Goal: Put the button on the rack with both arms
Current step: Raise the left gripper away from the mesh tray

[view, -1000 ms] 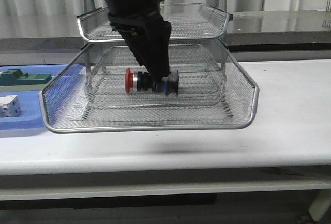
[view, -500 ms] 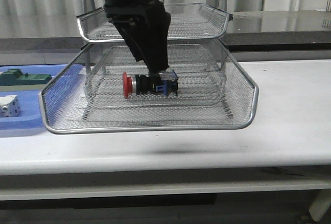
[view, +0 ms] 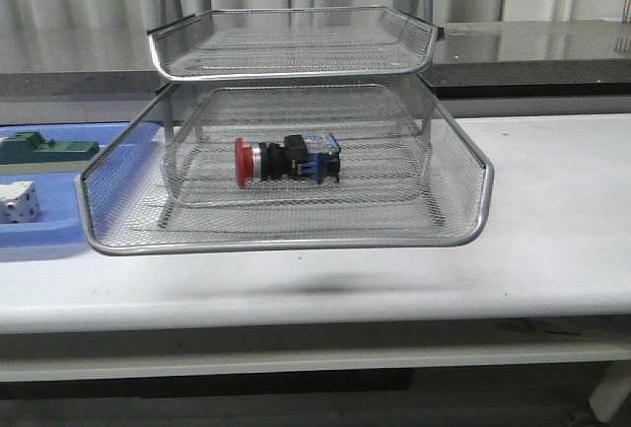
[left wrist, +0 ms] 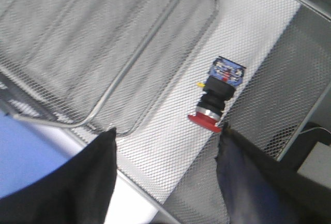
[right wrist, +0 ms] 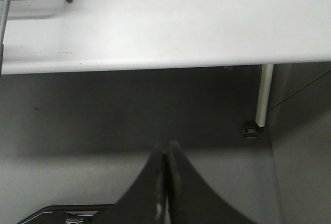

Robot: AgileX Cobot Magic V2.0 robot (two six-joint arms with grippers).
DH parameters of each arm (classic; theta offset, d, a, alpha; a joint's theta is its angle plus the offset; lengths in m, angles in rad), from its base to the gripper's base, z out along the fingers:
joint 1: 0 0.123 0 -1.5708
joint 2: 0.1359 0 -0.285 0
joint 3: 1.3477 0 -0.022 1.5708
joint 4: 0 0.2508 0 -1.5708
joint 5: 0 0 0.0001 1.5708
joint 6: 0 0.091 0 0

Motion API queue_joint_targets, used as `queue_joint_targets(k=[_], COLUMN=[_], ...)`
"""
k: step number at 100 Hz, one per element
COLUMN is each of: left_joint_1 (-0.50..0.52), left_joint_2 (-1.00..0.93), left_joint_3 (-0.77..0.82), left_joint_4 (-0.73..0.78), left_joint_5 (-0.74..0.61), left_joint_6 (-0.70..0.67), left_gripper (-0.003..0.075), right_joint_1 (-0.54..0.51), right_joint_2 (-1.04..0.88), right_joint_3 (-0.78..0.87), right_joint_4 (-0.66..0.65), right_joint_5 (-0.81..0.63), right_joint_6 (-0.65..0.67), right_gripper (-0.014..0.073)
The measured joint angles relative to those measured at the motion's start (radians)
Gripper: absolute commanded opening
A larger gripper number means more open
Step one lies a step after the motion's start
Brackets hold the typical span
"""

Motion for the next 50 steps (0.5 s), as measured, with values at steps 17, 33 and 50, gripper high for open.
queue_joint_targets(k=[17, 33, 50], left_joint_1=[0.108, 0.207, 0.27], left_joint_2=[-0.142, -0.313, -0.519], left_joint_3=[0.087, 0.27, 0.516], left_joint_4=[0.0, 0.0, 0.0], left_joint_5=[-0.029, -0.16, -0.353], left_joint_6=[-0.024, -0.056, -0.072], left_gripper=[0.0407, 0.0407, 0.0407], right_joint_1=[0.0, 0.0, 0.0], right_joint_2=[0.0, 0.0, 0.0], right_joint_3=[0.0, 0.0, 0.0], right_joint_4=[0.0, 0.0, 0.0], right_joint_5=[0.0, 0.0, 0.0], right_joint_6=[0.0, 0.0, 0.0], right_gripper=[-0.0069, -0.0069, -0.0069])
